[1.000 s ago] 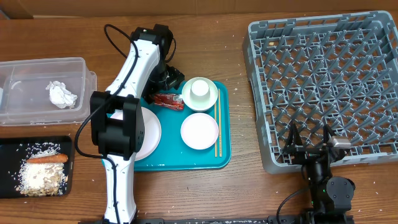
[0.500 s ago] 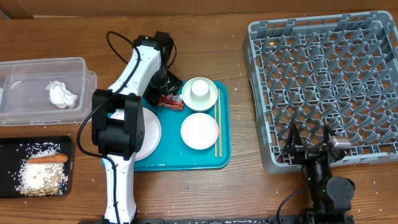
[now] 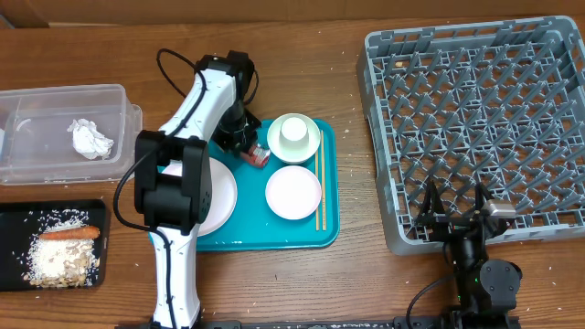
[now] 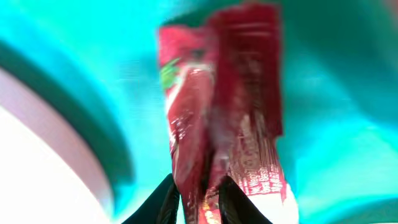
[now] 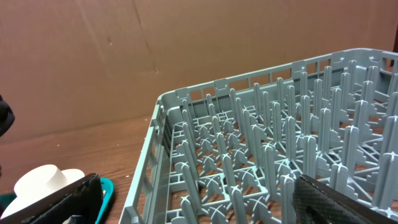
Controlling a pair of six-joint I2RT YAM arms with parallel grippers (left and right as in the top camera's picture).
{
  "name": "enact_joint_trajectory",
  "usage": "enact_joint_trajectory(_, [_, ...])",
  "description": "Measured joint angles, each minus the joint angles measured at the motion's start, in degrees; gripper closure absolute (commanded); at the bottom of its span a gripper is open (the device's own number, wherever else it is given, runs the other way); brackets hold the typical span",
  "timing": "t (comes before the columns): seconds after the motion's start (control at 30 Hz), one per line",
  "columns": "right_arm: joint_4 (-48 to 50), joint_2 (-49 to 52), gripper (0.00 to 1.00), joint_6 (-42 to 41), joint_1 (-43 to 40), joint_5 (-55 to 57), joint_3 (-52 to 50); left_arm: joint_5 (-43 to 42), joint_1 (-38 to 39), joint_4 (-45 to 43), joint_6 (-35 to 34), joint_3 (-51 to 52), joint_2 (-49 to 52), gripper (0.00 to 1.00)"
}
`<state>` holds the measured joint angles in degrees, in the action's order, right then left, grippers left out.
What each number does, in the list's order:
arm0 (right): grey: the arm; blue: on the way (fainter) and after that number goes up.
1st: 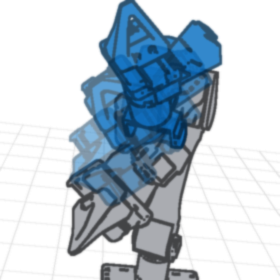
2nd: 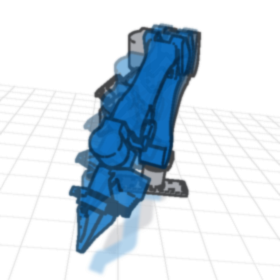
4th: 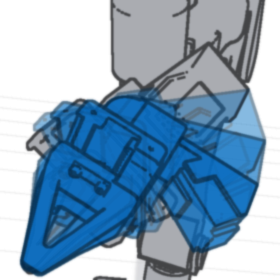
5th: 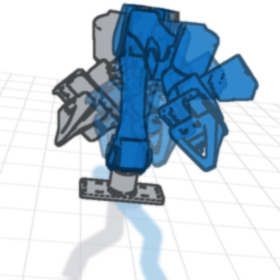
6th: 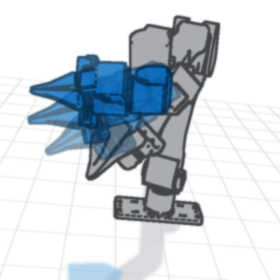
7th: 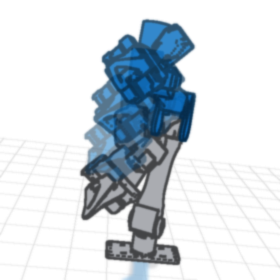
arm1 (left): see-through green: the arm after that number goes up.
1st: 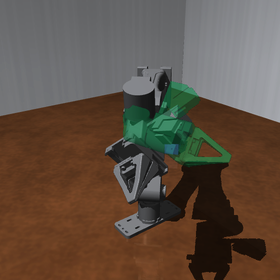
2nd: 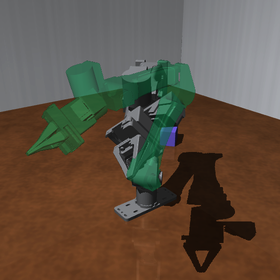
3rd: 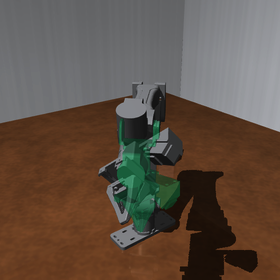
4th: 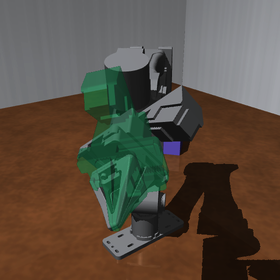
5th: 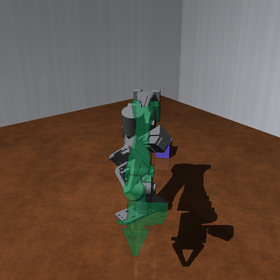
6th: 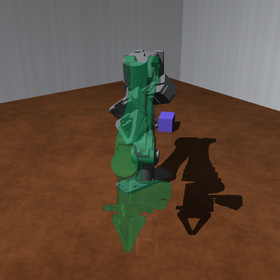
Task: Sort waste into correct bins and load items into the dishwasher
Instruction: 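Carry the red wrapper over the clear plastic bin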
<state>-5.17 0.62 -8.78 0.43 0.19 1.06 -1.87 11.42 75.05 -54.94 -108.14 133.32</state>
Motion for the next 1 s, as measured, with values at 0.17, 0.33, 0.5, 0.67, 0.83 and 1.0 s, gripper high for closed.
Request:
enact_joint_trajectory(0.17, [0.0,0.0,0.00,0.0,0.0,0.0,0.0,0.0,-3.7,6.5,2.8,-6.3,0.0,0.96])
enact_joint_trajectory(0.33, [0.0,0.0,0.00,0.0,0.0,0.0,0.0,0.0,-7.9,13.2,7.1,-18.6,0.2,0.96])
enact_joint_trajectory(0.5, [0.0,0.0,0.00,0.0,0.0,0.0,0.0,0.0,-12.7,18.6,10.7,-35.6,0.5,0.96])
enact_joint_trajectory(0.67, [0.0,0.0,0.00,0.0,0.0,0.0,0.0,3.3,-19.7,18.9,11.9,-43.2,0.4,0.93])
enact_joint_trajectory(0.83, [0.0,0.0,0.00,0.0,0.0,0.0,0.0,10.8,-27.8,19.2,12.1,-43.2,0.5,0.91])
enact_joint_trajectory(1.0, [0.0,0.0,0.00,0.0,0.0,0.0,0.0,14.1,-33.4,19.2,12.5,-43.2,0.5,0.62])
